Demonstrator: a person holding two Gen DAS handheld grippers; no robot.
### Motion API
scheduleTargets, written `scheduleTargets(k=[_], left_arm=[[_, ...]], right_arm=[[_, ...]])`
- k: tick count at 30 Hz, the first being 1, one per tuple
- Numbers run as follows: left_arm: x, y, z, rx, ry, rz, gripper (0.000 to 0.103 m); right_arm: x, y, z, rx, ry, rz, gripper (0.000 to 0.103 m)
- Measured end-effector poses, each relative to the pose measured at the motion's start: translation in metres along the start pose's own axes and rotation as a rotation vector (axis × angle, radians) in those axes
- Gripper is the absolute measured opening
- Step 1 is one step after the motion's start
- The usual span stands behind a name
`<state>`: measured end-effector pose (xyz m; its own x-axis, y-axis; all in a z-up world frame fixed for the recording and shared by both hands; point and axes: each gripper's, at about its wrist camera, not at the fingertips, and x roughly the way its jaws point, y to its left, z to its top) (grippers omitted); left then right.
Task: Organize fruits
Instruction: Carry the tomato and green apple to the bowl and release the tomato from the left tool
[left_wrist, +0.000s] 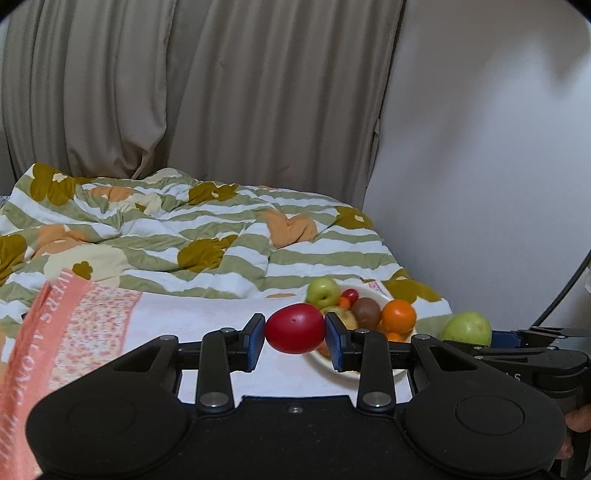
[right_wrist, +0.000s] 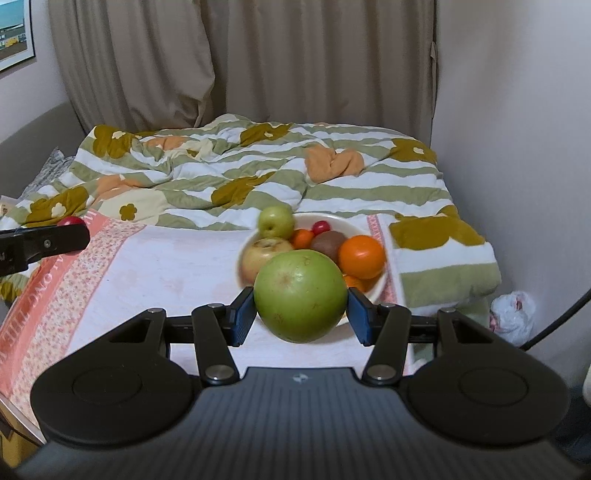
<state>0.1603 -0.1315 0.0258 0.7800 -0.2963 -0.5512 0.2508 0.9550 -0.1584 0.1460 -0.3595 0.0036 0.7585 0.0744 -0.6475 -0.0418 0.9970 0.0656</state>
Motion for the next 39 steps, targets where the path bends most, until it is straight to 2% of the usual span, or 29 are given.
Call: scheduleTargets(k=[6, 13, 23, 32, 33, 34, 35, 37, 39], left_arm=[[0.033, -0.043, 0.002, -0.005, 0.015, 0.014, 0.039], [0.087, -0.076, 0.007, 0.041, 0.065, 0.006, 0.039], [0.170, -0.101, -0.002, 0.169, 0.158, 0.000, 0.039], [0.202, -0.112, -0.011, 0.240, 0.202, 0.005, 0.039], [0.202, -0.112, -0.011, 0.243, 0.201, 0.005, 0.041], [0.202, -0.112, -0.011, 0.247, 0.199, 0.003, 0.053], [0.200, -0.113, -0.010, 0.251, 0.194, 0.002, 0.076], [0.192, -0.113, -0.010, 0.262, 0.157, 0.006, 0.097], [0.182, -0.111, -0.009, 0.273, 0.129, 0.003, 0.097]], right_arm=[[0.016, -0.046, 0.006, -0.034, 0.015, 0.028, 0.068], [0.038, -0.086, 0.010, -0.024, 0.033, 0.044, 0.068], [0.074, -0.116, 0.014, 0.011, 0.053, 0.031, 0.068], [0.095, -0.127, 0.013, 0.029, 0.083, 0.006, 0.068], [0.097, -0.128, 0.014, 0.031, 0.085, 0.003, 0.068], [0.098, -0.129, 0.014, 0.033, 0.086, 0.001, 0.068], [0.098, -0.130, 0.015, 0.036, 0.087, -0.002, 0.068], [0.100, -0.131, 0.016, 0.039, 0.087, -0.007, 0.068], [0.101, -0.131, 0.019, 0.040, 0.085, -0.011, 0.068]])
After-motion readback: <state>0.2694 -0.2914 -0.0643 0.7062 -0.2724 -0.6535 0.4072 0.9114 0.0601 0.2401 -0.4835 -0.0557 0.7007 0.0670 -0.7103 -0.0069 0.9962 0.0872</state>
